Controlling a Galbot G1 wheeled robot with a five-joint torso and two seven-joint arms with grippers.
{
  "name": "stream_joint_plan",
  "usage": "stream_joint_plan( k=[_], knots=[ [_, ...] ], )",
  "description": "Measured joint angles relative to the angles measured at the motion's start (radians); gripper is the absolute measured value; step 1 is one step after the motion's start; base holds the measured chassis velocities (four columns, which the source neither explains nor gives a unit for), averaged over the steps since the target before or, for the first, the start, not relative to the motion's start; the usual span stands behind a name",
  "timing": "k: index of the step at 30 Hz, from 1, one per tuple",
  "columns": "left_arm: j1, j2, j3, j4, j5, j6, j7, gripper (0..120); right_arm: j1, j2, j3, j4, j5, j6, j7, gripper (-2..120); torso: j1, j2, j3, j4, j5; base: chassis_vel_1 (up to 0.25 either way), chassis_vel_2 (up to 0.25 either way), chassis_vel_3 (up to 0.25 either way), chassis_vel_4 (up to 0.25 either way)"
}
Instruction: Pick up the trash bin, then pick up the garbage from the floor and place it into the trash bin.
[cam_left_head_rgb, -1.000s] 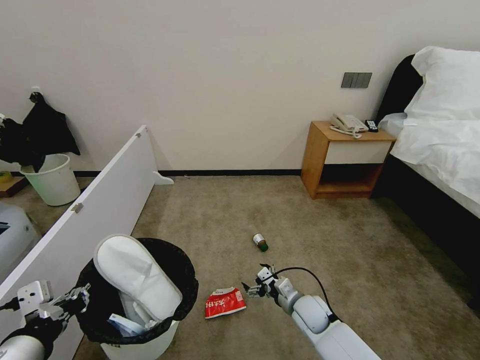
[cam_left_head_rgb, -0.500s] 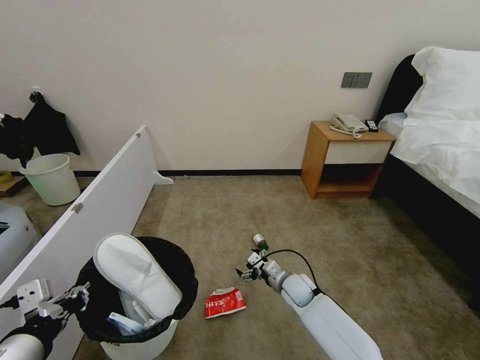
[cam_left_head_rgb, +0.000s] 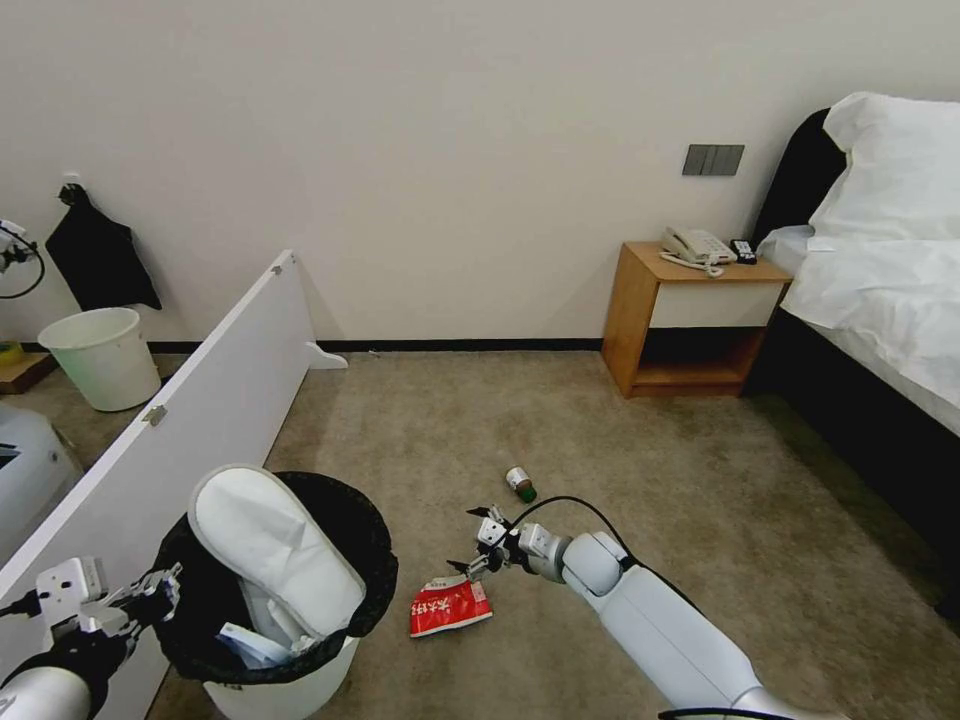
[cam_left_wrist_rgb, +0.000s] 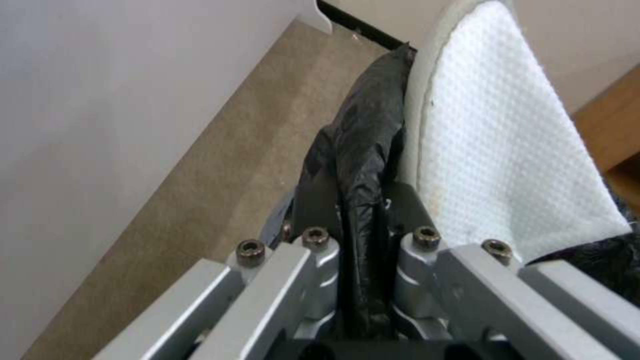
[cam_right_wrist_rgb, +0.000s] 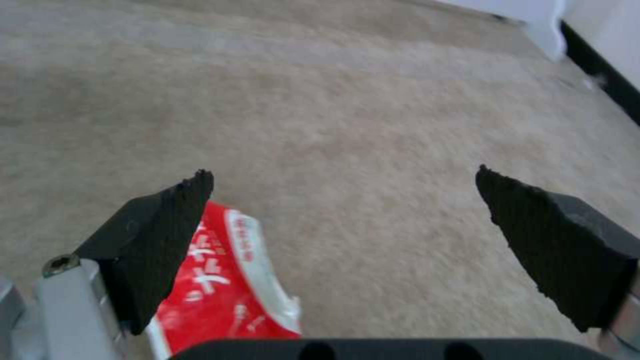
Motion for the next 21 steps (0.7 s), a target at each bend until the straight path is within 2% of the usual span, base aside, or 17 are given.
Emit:
stream_joint_plan(
  k=[11, 21],
  knots=[
    [-0.003, 0.001, 0.001, 0.0, 0.001, 0.0, 0.0, 5, 0.008, -0.013, -0.014, -0.053, -0.046, 0.031, -0.04, 100, 0.0, 0.0, 0.0, -0.0002, 0.0, 0.0, 0.0, 0.0, 0.0],
    [-0.001, 0.0, 0.003, 0.0, 0.003, -0.001, 0.0, 5, 0.006, 0.017, 0.01, -0.174, -0.099, 0.068, -0.034, 100, 0.0, 0.0, 0.0, 0.0, 0.0001, 0.0, 0.0, 0.0, 0.0]
  ],
)
